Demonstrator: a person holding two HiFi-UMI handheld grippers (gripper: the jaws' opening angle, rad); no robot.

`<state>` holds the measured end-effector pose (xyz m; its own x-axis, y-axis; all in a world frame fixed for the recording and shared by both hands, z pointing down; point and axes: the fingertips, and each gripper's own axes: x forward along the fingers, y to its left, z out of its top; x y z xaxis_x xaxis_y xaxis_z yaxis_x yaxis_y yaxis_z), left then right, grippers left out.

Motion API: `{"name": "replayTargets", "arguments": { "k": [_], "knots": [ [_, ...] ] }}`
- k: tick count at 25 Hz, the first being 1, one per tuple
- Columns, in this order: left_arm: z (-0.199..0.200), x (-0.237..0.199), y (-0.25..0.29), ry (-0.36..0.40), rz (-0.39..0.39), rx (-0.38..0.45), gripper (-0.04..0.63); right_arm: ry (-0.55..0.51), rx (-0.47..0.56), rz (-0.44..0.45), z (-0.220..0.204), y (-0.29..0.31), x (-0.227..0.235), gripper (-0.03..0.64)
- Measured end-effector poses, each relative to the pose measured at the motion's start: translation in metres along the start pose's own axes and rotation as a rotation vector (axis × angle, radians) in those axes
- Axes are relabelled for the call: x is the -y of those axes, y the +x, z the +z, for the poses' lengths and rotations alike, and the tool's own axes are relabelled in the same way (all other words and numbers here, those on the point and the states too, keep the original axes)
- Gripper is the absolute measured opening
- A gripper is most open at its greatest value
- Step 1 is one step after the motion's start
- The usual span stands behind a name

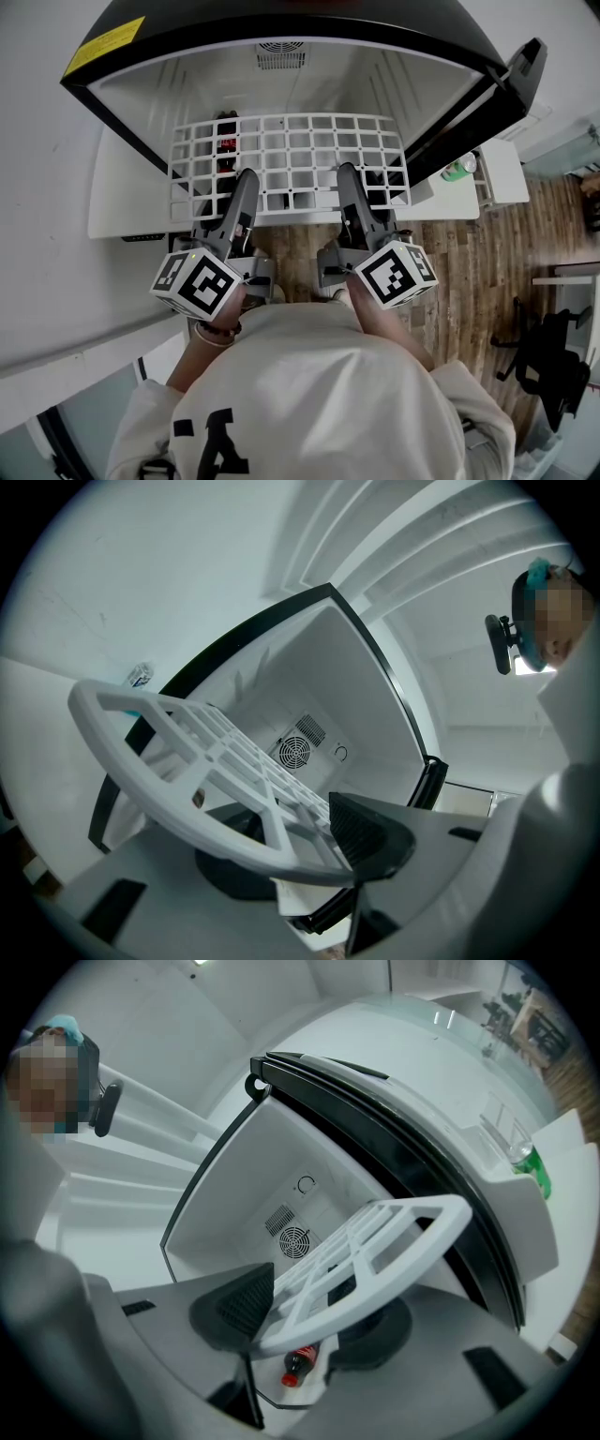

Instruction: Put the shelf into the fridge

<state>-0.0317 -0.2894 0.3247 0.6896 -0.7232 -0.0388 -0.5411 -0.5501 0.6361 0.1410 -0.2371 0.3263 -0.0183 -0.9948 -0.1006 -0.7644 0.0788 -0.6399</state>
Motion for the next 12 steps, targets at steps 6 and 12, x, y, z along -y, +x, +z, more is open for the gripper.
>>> {"name": "replayTargets", "arguments": {
  "k": [6, 12],
  "knots": [
    [0.0004, -0.0004, 0.0025, 0.003, -0.007, 0.003, 0.161, -0.002, 0.000, 0.000, 0.0003, 0.0024, 0.0010, 0.184],
    [0.0011, -0.0007, 0.0051, 0.006, -0.013, -0.006, 0.163, -0.004, 0.005, -0.004, 0.0011, 0.0048, 0.0018, 0.184]
  ]
}}
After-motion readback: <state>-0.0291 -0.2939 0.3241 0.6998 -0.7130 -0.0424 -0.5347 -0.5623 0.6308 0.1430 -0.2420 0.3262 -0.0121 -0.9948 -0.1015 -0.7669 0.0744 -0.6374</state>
